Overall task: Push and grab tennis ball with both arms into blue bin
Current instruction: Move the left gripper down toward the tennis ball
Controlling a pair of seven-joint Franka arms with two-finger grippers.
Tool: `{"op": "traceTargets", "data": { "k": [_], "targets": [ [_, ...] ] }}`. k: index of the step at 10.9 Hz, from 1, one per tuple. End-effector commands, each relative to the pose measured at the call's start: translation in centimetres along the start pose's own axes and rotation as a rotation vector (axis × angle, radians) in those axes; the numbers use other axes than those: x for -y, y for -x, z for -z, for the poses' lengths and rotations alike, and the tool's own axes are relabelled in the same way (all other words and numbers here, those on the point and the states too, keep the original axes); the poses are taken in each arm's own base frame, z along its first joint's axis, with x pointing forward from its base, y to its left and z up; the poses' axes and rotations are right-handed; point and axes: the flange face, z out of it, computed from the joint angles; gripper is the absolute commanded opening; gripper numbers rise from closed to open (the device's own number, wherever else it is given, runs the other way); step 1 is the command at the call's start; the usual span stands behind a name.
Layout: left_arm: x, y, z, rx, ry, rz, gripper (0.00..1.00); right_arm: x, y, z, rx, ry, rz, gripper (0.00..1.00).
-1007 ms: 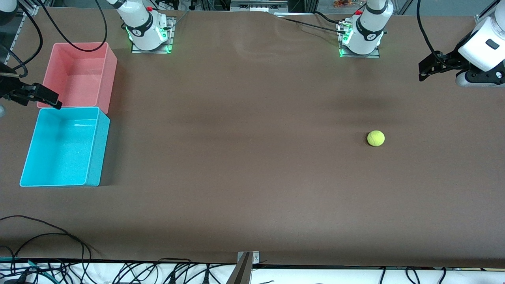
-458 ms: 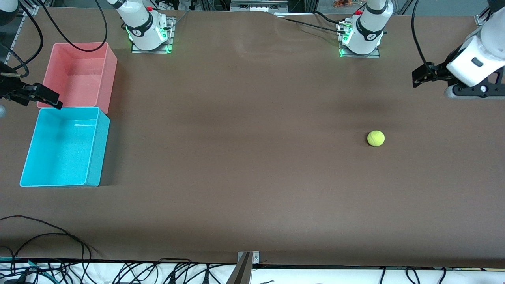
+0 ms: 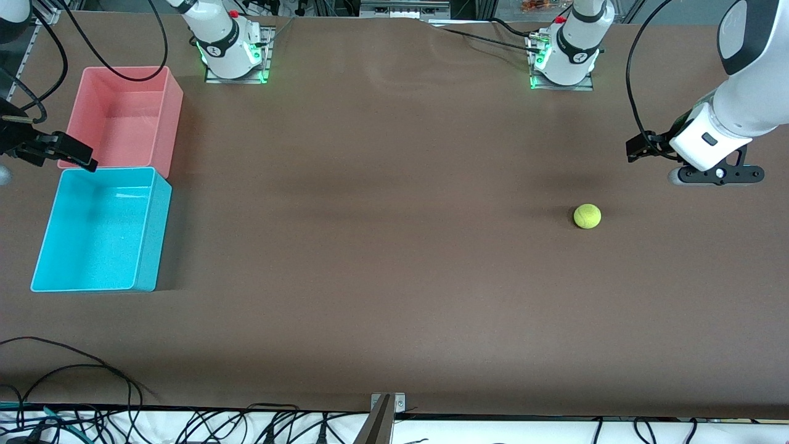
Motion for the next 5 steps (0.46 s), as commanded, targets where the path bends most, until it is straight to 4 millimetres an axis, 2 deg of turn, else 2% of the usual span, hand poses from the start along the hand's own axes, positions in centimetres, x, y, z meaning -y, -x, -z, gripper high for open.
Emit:
{"op": "traceTargets", "data": {
  "k": [1,3,5],
  "targets": [
    [0.1,0.1,-1.8,-0.027,0.008,-0.008,1.00,0.2,0.0,0.2,-0.007,0.022,-0.002,1.00],
    [1.2,0.1,-3.1,-0.012,0.011,0.012,1.00,0.2,0.0,0.2,-0.007,0.022,-0.002,1.00],
    [1.5,-0.2,-4.3,-0.025,0.013,0.015,1.00,0.1,0.0,0.2,-0.007,0.024,-0.002,1.00]
  ]
}}
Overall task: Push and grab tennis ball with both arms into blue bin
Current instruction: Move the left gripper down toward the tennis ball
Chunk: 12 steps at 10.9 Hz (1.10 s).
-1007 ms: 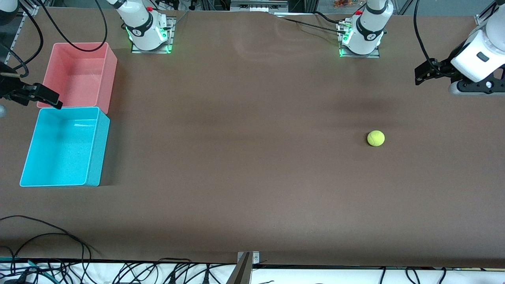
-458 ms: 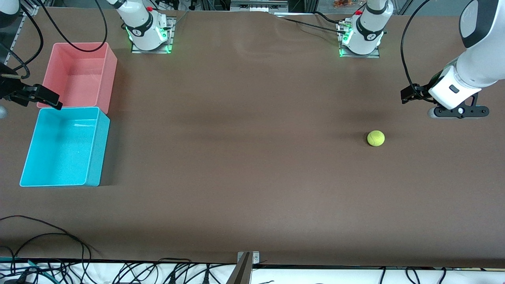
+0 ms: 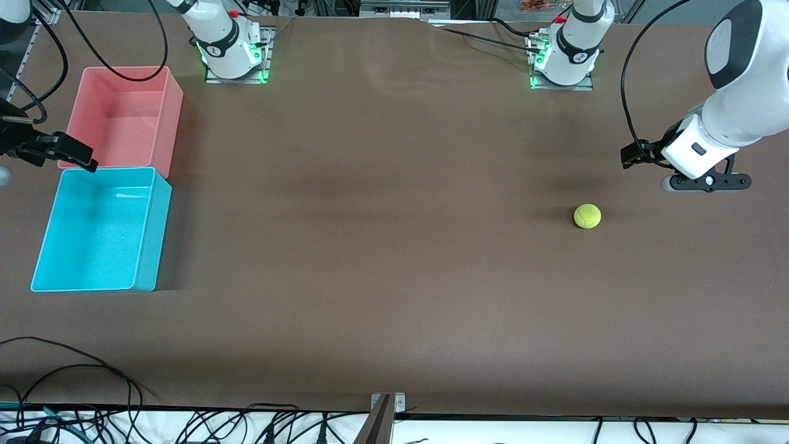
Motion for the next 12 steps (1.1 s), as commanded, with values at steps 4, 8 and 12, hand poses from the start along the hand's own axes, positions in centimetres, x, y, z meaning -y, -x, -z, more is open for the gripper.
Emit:
{"op": "traceTargets", "data": {
  "k": [4,8,12],
  "targets": [
    [0.6,0.5,-6.0,-0.011,0.009,-0.001,1.00,-0.1,0.0,-0.1,0.000,0.029,-0.003,1.00],
    [0.4,0.8,-7.8,-0.015,0.009,-0.027,0.47,0.0,-0.1,-0.1,0.000,0.029,-0.001,1.00],
    [1.1,0.8,-8.5,-0.005,0.011,-0.323,0.00,0.0,-0.3,-0.6,0.006,0.029,-0.002,1.00]
  ]
}}
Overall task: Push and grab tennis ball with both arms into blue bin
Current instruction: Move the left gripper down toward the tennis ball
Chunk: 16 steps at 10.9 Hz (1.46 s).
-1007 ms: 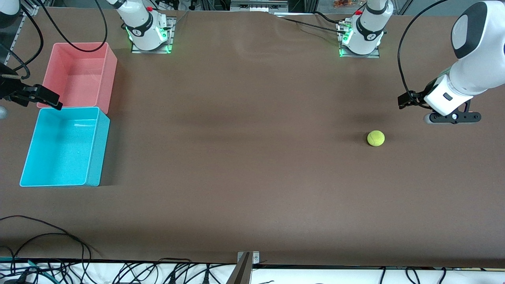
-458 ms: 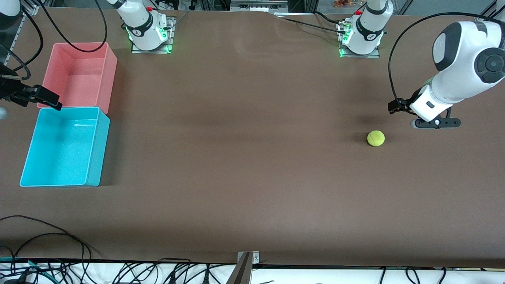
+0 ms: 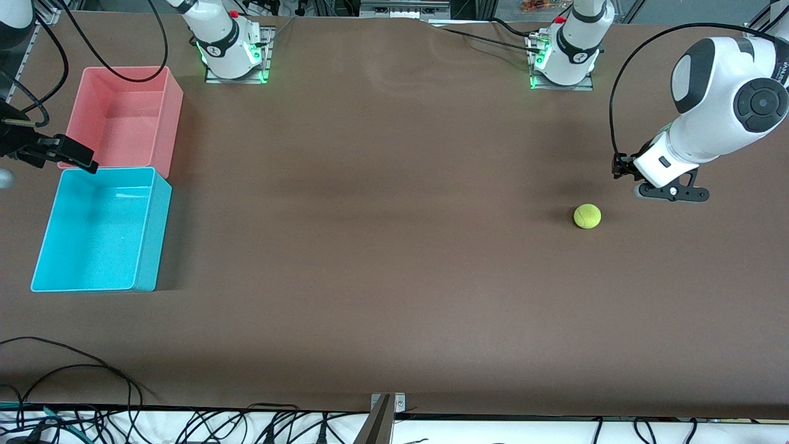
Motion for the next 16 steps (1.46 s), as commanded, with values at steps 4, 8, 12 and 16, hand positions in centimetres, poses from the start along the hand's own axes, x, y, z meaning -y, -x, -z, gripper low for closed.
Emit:
{"op": "traceTargets", "data": {
  "k": [4,8,12,16],
  "targets": [
    [2.1,1.2,-3.4,-0.033,0.001,-0.643,0.00,0.2,-0.2,-0.4,0.004,0.023,-0.001,1.00],
    [2.2,1.4,-4.8,0.008,-0.014,-0.949,0.00,0.1,-0.1,-0.6,0.007,0.026,-0.001,1.00],
    [3.2,1.7,-7.2,-0.012,-0.006,-1.059,0.00,0.2,-0.2,-0.6,0.007,0.024,0.001,1.00],
    [3.7,1.6,-10.7,-0.054,-0.028,-1.136,0.00,0.2,-0.2,-0.6,0.007,0.024,0.000,1.00]
  ]
}}
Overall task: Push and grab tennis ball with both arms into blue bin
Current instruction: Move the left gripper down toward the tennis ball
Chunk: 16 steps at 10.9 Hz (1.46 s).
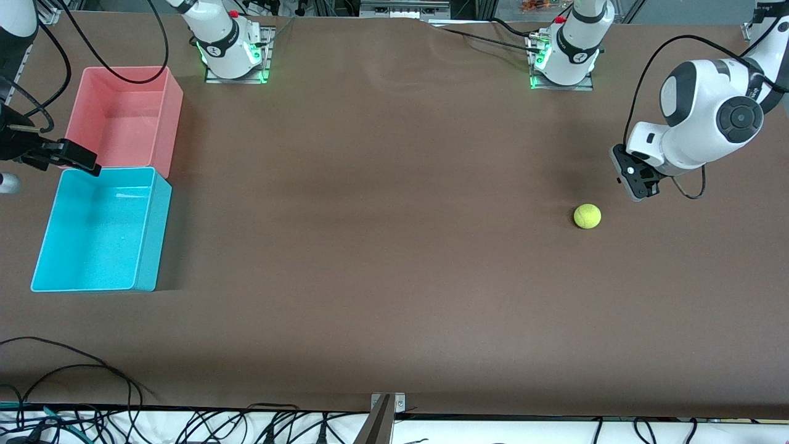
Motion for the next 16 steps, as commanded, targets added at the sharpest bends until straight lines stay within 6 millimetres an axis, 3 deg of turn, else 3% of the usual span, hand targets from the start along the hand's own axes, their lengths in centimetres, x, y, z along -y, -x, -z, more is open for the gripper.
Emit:
{"op": "traceTargets", "data": {
  "k": [1,8,12,16],
  "targets": [
    [0.7,0.5,-2.6,-0.023,-0.053,-0.103,0.00,0.2,0.1,0.2,-0.006,0.021,-0.001,1.00],
    [3.7,-0.3,-6.9,-0.044,-0.173,-0.244,0.00,0.2,0.1,0.0,-0.004,0.021,-0.001,1.00],
    [4.8,1.6,-9.6,-0.037,-0.183,-0.275,0.00,0.2,0.1,-0.1,-0.003,0.021,-0.002,1.00],
    [4.8,1.5,-10.7,-0.038,-0.180,-0.275,0.00,0.2,0.0,-0.1,-0.003,0.021,-0.002,1.00]
  ]
}}
